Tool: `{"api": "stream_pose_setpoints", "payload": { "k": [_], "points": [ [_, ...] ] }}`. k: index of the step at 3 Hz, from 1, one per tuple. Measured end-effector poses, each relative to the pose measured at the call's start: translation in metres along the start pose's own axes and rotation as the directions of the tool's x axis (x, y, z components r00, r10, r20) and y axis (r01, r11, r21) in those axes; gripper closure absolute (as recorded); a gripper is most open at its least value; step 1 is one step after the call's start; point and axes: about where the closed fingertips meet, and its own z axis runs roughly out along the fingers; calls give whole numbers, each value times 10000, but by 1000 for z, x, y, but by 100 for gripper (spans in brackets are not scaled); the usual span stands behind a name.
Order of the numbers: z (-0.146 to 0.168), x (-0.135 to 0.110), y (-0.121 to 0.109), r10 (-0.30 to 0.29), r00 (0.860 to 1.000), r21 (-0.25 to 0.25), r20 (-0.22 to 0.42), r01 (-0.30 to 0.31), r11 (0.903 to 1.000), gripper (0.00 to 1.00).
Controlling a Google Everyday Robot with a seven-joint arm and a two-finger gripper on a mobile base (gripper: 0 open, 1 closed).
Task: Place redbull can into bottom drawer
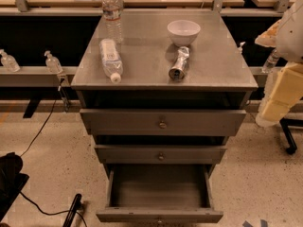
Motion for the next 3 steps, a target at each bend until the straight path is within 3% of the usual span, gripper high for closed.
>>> {"api": "stream_pose_setpoints", "payload": {
  "k": [1,2,3],
  "points": [
    [0,0,0,0,10000,2,1,0,10000,0],
    [-3,-7,-16,143,9984,228,539,-156,9996,0],
    [-4,-29,-60,498,9800,753,1925,-654,9950,0]
  ]
}}
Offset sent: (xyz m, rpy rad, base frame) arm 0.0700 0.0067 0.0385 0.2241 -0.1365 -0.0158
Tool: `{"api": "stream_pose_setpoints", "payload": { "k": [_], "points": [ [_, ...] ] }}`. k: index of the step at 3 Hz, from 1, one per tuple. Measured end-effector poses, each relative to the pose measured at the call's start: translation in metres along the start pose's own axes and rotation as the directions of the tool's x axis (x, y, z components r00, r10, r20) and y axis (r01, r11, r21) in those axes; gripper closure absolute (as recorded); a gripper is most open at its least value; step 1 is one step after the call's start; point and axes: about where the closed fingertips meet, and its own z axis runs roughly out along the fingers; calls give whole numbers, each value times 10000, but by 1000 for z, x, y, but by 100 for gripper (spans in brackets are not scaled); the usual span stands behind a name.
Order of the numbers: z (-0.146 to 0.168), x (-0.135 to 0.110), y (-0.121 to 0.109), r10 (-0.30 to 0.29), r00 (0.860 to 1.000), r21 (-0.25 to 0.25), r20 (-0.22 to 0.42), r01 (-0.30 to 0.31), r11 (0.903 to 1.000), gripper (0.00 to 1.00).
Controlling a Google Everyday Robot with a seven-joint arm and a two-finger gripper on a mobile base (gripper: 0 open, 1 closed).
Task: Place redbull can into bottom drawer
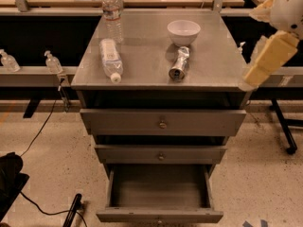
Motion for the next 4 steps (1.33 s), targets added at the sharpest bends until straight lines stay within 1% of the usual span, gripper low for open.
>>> {"api": "stream_pose_setpoints", "payload": {
  "k": [1,2,3,4],
  "points": [
    [12,-22,-36,646,9913,732,1146,-733,9946,0],
    [17,-28,-58,1713,9715,1827,1641,-2006,9625,0],
    [37,-16,-69,2773,9475,2918,1595,-3135,9036,0],
    [47,-3,-74,3196,9374,3439,1381,-3480,8721,0]
  ]
}}
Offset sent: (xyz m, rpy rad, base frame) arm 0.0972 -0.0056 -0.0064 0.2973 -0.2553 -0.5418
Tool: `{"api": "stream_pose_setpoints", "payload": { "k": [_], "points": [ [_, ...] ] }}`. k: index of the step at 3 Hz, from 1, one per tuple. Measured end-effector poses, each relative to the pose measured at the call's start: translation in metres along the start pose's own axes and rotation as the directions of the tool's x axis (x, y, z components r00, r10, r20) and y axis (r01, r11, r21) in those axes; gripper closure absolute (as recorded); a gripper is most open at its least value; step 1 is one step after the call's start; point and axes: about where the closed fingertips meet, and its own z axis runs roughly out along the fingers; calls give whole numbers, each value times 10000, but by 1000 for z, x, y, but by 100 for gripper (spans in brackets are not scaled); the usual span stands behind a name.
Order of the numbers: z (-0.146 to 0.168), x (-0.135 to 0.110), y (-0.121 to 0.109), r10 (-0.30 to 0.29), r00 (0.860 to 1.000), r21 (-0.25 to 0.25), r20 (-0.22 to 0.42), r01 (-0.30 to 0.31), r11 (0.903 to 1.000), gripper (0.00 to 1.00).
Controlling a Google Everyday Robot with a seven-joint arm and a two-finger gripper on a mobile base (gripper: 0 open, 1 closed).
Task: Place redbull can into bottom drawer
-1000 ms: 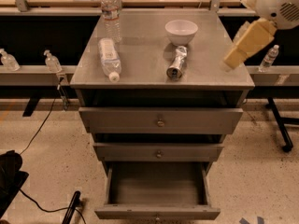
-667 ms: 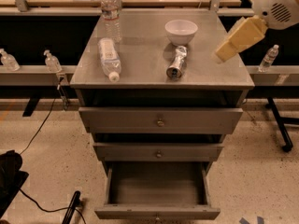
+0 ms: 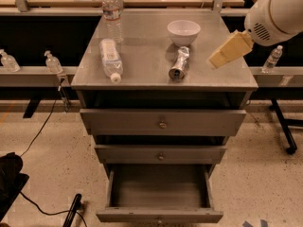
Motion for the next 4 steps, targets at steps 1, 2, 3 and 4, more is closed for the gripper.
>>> {"api": "stream_pose_setpoints", "payload": {
  "k": [1,2,3,4],
  "points": [
    [2,0,0,46,10000,-10,-30,-46,10000,0],
    [14,3,3,329,9992,-90,-216,-331,9994,0],
    [41,12,3,628,9967,397,-507,-608,9974,0],
    [96,27,-12,1743,9824,1277,-672,-1648,9780,0]
  ]
}}
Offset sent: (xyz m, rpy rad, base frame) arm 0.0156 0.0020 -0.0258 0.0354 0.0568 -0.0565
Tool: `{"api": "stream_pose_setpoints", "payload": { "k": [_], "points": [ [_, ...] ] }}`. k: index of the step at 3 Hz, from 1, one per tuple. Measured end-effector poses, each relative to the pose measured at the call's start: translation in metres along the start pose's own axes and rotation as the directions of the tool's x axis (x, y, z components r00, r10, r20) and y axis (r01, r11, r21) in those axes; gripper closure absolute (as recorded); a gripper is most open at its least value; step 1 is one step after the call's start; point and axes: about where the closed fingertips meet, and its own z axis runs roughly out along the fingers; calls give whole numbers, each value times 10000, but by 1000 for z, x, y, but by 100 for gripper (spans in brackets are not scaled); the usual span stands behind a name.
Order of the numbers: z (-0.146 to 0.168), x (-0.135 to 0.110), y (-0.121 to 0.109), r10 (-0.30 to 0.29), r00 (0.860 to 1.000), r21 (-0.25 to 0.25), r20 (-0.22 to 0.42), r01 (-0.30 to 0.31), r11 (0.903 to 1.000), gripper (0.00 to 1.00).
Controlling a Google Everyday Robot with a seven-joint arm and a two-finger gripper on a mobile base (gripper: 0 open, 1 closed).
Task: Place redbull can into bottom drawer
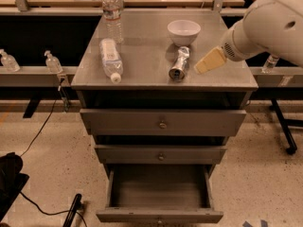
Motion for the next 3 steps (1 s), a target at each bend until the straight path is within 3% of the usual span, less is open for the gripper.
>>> {"api": "stream_pose_setpoints", "payload": {
  "k": [1,2,3],
  "points": [
    [32,-5,2,1825,9831,-212,140,-1822,9830,0],
    [56,-23,1,3568,9326,-680,545,-3531,9331,0],
    [81,-35,9,4829,8754,-949,223,-4790,8727,0]
  ]
}}
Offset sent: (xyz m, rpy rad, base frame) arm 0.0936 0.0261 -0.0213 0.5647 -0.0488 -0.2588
